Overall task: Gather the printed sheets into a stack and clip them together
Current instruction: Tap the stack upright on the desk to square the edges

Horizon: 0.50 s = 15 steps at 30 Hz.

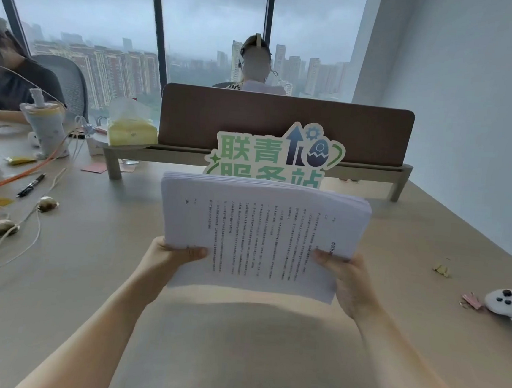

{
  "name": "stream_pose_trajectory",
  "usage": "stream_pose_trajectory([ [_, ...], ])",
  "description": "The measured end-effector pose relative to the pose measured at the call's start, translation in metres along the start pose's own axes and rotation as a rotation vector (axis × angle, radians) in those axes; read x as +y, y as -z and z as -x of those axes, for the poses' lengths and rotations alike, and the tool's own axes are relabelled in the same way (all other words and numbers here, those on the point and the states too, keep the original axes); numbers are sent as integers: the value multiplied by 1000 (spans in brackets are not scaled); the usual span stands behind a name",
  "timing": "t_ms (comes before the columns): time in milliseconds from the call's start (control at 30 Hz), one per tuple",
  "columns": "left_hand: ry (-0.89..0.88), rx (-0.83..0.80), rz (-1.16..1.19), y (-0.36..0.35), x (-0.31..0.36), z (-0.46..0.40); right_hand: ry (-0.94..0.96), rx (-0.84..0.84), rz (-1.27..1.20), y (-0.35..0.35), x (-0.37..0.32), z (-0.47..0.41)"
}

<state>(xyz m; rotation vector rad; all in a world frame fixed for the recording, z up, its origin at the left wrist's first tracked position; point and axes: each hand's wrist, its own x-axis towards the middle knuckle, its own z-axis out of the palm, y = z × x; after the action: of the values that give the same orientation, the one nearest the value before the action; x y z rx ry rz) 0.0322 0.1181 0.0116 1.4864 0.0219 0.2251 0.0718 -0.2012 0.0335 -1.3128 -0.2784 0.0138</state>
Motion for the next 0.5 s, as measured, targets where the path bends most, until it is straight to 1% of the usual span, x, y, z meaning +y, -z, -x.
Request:
stream_pose_trajectory([
  [67, 9, 0, -6, 2, -3, -2, 9, -18, -10, 4, 2, -2],
  [167, 96, -2, 3, 0, -24, 6, -102, -1, 41, 8, 26, 4],
  [233, 130, 13, 29, -2, -35, 9, -140, 22, 49, 9, 42, 9],
  [400, 101, 19, 18, -7, -31, 8, -152, 42, 36, 9, 46, 12],
  [500, 88, 85, 28, -12, -28, 8, -170, 52, 109, 7, 42, 10],
])
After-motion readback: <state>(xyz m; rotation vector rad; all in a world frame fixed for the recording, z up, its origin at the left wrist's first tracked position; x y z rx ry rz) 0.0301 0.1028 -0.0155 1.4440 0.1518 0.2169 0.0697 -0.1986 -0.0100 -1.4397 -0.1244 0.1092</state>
